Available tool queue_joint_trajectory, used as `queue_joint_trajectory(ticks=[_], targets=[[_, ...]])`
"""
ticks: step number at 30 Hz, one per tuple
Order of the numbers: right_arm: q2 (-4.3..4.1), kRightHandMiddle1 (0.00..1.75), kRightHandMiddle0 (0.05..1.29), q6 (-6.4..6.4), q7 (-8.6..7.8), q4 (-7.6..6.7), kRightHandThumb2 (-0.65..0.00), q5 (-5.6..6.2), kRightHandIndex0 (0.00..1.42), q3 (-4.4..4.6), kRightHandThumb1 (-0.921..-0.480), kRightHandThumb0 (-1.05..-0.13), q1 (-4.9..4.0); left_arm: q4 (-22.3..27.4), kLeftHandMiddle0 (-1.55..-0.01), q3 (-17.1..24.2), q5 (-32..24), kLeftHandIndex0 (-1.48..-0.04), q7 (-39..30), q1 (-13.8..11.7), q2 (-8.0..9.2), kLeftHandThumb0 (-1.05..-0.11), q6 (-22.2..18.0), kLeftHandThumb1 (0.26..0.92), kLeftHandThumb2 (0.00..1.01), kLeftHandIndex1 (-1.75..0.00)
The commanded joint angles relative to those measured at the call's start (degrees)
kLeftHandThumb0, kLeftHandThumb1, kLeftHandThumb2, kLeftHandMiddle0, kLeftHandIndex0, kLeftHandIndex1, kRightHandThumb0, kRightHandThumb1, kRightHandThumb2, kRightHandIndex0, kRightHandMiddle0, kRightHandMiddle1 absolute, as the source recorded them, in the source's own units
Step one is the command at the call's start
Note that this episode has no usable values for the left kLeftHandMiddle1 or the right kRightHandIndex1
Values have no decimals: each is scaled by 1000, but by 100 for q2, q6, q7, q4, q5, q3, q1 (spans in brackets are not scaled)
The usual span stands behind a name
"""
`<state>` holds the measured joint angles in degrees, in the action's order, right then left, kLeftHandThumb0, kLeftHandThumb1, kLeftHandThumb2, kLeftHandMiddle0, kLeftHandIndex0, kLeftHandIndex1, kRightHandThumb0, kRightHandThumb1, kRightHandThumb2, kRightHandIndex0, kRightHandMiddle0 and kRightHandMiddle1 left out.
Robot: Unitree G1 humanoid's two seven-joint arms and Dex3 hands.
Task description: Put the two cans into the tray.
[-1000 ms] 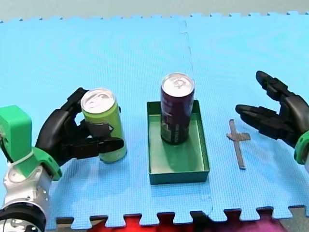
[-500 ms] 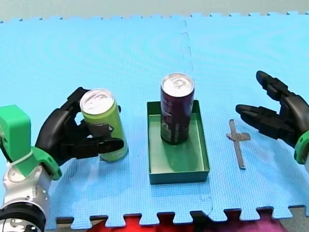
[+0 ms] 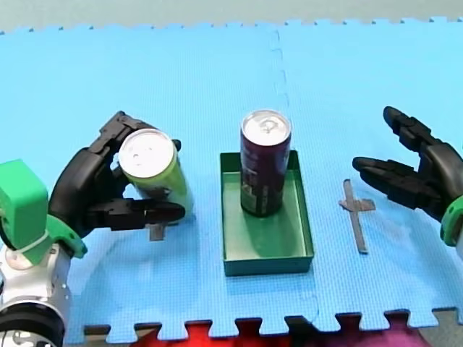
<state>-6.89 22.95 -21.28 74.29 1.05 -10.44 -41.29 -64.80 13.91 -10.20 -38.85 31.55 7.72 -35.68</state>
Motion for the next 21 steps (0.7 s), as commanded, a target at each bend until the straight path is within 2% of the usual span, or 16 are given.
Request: queue_joint_trajectory(ticks=[1,16,21], targets=[[-15,3,105,-4,16,7,-115,23,698,-17,-921,-1048,-3,98,-243,-47,19,-74,103,-42,2,-614,-77,654,8,-1670],[-42,4,114,50,-24,35,-124,3,708,-17,-921,-1048,12,352,-288,-126,-82,-75,220,-106,-41,-665,38,667,7,-1687],[-40,4,115,84,-12,41,-129,-34,708,12,-921,-1048,17,415,-300,-162,-87,-74,205,-129,-46,-687,113,676,8,-1697]])
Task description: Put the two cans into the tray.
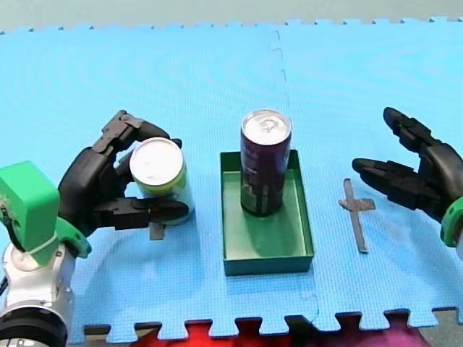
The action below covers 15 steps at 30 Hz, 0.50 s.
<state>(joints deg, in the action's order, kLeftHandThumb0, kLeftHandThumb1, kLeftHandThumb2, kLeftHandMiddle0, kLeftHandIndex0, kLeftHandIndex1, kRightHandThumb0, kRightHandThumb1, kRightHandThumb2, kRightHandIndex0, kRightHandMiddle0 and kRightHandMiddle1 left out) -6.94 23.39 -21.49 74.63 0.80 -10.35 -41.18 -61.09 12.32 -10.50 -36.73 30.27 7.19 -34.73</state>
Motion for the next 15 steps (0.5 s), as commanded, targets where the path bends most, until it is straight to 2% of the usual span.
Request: queue_joint_trajectory(ticks=[1,11,12,14,15], targets=[[-33,4,115,46,10,7,-130,-14,709,9,-921,-1048,8,46,-302,-9,-63,-73,-26,-4,5,-691,38,677,8,-1698],[-8,6,123,85,21,7,-141,-13,714,16,-921,-1048,33,115,-311,-41,-106,-76,-150,-44,9,-738,10,700,13,-1697],[-8,7,124,86,17,6,-141,-10,714,14,-921,-1048,33,112,-315,-2,-183,-77,-190,-30,-19,-733,88,701,12,-1697],[-6,7,126,86,9,5,-142,-4,715,9,-921,-1048,32,98,-365,137,-424,-102,-227,12,-129,-664,305,691,6,-1716],[-5,7,127,85,6,5,-142,0,715,5,-921,-1048,33,74,-394,238,-528,-123,-42,37,-245,-633,341,691,6,-1730]])
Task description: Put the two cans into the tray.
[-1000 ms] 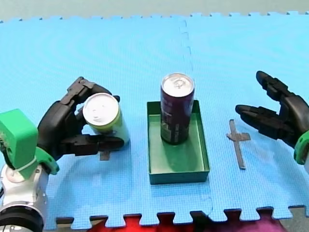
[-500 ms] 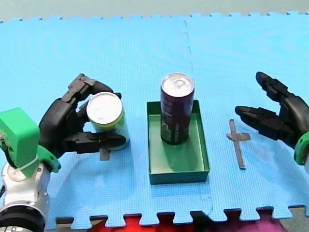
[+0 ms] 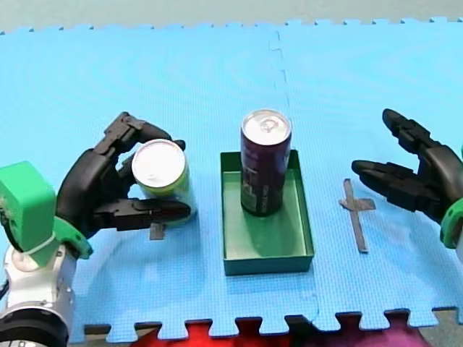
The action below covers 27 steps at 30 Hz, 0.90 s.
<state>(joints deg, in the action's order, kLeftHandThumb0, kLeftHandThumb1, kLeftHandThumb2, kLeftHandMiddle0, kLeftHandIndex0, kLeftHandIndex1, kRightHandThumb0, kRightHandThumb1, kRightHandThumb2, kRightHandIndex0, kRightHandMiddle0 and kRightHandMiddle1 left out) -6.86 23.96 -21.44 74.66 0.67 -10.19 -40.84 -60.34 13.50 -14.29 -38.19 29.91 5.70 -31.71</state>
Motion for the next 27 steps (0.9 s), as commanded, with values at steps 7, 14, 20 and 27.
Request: queue_joint_trajectory(ticks=[7,14,20,27], targets=[[-8,7,132,32,-1,2,-142,31,721,-31,-921,-1048,4,-160,-832,140,545,-458,2642,131,-552,-464,-785,758,12,-1746],[-14,6,133,29,-7,4,-142,39,728,-44,-921,-1048,4,-268,-860,244,408,-475,2874,187,-629,-433,-746,770,11,-1746],[-16,4,133,26,-7,2,-143,46,734,-54,-921,-1048,2,-278,-869,209,419,-479,3106,207,-659,-400,-613,767,6,-1746],[-14,3,133,21,-25,-4,-141,63,743,-72,-921,-1048,3,-297,-874,281,273,-476,2912,226,-626,-344,-477,765,2,-1746]])
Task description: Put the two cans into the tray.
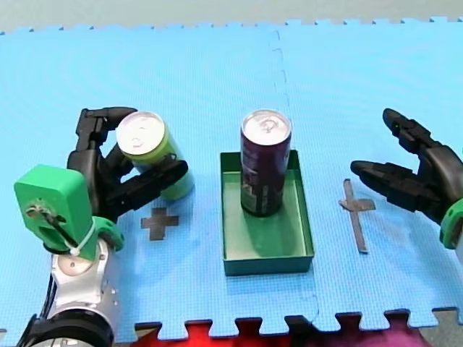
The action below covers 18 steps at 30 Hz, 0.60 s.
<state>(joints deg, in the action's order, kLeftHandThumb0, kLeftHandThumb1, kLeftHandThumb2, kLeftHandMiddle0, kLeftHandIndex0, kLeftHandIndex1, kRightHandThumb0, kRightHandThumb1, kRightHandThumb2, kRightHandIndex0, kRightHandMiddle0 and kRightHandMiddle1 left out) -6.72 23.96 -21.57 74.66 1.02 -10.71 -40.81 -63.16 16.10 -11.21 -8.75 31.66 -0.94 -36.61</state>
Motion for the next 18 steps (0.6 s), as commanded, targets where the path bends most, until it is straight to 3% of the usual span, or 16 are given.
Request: queue_joint_trajectory(ticks=[1,18], targets=[[-27,3,132,18,-16,-5,-141,34,745,-25,-921,-1048,0,-33,-874,30,-43,-476,-46,58,50,-335,21,766,2,-1746],[-8,0,130,-8,-92,-17,-146,99,771,-59,-921,-1048,8,9,-872,-28,41,-482,-303,52,134,-234,-239,775,4,-1746]])
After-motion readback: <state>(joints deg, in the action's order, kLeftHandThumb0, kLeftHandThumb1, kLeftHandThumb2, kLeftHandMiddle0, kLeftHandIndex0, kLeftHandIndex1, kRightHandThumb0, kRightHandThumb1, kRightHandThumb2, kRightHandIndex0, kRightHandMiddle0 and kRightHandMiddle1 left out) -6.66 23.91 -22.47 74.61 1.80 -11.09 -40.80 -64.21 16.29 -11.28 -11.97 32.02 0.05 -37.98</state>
